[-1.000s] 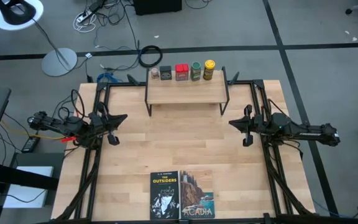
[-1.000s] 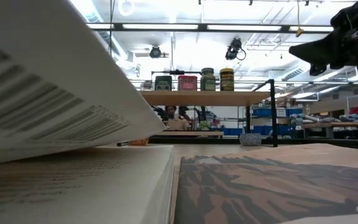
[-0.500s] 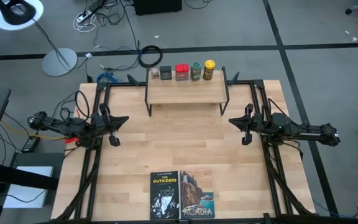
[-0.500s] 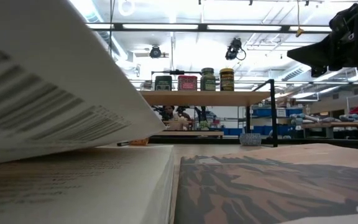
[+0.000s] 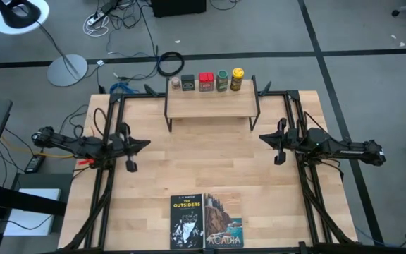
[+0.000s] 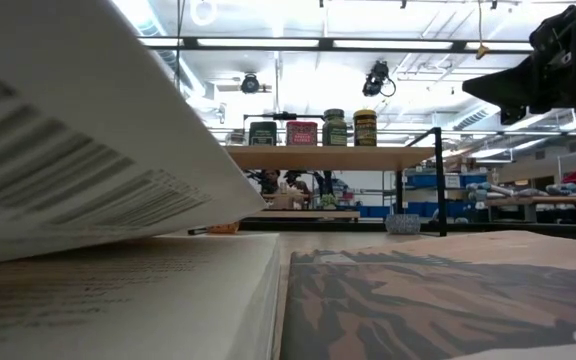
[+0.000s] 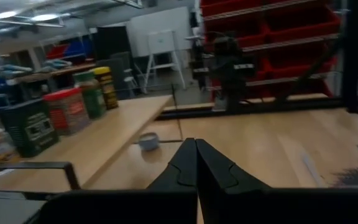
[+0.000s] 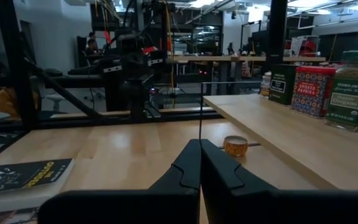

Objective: Shelf spices
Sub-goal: Return to Home Position

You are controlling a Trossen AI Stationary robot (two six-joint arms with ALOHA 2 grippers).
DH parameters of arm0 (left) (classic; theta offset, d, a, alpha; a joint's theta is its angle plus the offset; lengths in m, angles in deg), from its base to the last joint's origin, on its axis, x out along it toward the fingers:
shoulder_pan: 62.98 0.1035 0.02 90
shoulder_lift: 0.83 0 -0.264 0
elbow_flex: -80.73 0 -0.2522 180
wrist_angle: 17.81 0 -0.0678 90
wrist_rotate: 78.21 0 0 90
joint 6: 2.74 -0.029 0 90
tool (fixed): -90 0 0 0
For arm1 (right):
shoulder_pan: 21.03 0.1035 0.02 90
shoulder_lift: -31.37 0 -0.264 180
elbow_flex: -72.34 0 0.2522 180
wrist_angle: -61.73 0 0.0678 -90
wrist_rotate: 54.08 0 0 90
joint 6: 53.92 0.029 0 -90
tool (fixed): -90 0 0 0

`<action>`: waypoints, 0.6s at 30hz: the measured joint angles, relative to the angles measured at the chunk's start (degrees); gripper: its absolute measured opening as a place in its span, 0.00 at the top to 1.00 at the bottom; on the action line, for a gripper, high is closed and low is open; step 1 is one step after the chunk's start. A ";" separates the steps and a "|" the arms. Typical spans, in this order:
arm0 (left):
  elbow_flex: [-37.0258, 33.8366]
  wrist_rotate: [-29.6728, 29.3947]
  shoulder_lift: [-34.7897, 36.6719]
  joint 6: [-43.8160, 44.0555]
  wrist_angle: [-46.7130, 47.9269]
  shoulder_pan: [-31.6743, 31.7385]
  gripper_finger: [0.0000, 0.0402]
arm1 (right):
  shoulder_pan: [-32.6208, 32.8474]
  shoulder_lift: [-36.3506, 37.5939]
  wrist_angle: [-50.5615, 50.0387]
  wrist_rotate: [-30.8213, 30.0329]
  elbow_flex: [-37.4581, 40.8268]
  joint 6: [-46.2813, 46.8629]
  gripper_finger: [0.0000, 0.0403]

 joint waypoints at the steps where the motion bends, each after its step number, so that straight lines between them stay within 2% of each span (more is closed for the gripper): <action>1: 0.00 0.61 0.00 0.23 0.51 -0.02 1.00 | 0.00 0.00 -0.23 0.00 0.00 0.00 1.00; 5: -0.50 1.96 0.00 2.73 2.82 0.00 1.00 | 0.00 0.00 -0.54 0.04 0.02 -0.02 1.00; 10: -5.65 1.86 0.03 1.78 -4.96 0.12 1.00 | 0.00 -0.02 -0.62 0.03 0.02 -0.26 1.00; 18: -5.86 0.08 0.35 1.49 -4.43 0.47 1.00 | 0.00 0.00 -1.80 2.65 0.02 -0.13 1.00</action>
